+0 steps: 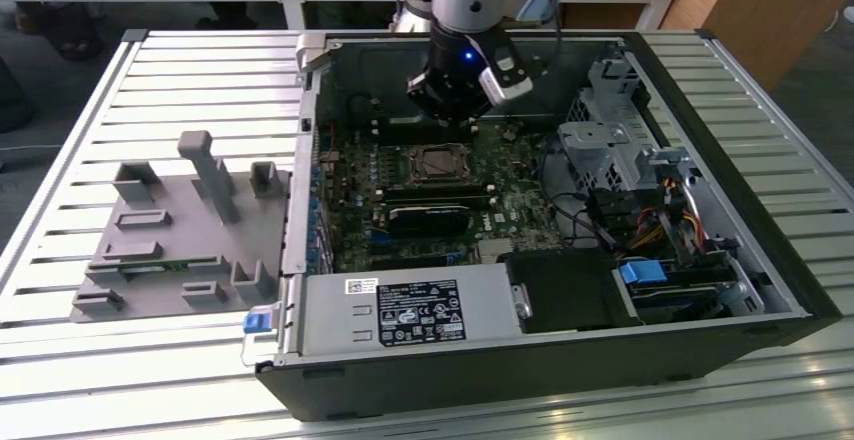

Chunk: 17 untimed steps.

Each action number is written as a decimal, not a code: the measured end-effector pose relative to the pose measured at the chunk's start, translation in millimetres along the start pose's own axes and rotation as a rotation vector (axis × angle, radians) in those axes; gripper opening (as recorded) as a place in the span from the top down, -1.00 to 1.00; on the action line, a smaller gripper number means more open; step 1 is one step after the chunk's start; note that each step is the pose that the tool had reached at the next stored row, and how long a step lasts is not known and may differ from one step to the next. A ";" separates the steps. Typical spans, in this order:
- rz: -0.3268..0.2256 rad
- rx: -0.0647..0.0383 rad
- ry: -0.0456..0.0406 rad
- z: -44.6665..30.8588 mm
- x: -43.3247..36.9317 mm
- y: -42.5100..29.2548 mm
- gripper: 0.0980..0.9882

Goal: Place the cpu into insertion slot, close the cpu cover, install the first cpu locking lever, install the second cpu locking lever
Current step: 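Install the second cpu locking lever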

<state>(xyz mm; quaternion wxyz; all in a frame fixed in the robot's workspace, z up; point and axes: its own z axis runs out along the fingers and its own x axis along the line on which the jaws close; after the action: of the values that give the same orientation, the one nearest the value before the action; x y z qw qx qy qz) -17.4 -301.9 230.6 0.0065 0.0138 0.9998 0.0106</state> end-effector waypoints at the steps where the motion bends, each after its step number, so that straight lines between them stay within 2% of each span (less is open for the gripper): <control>1: 0.000 0.000 0.0000 0.0 0.0 -1.9 0.98; 5: 0.000 0.000 0.0000 -0.2 -0.3 -10.1 0.98; 12: 0.000 0.000 0.0000 -8.6 -0.5 -13.1 0.98; 17: 0.000 0.000 0.0000 -8.9 -0.8 -23.8 0.98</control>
<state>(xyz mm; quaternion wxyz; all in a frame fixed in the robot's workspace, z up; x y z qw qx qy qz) -17.4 -326.0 239.0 0.0065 0.0139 0.9998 0.0107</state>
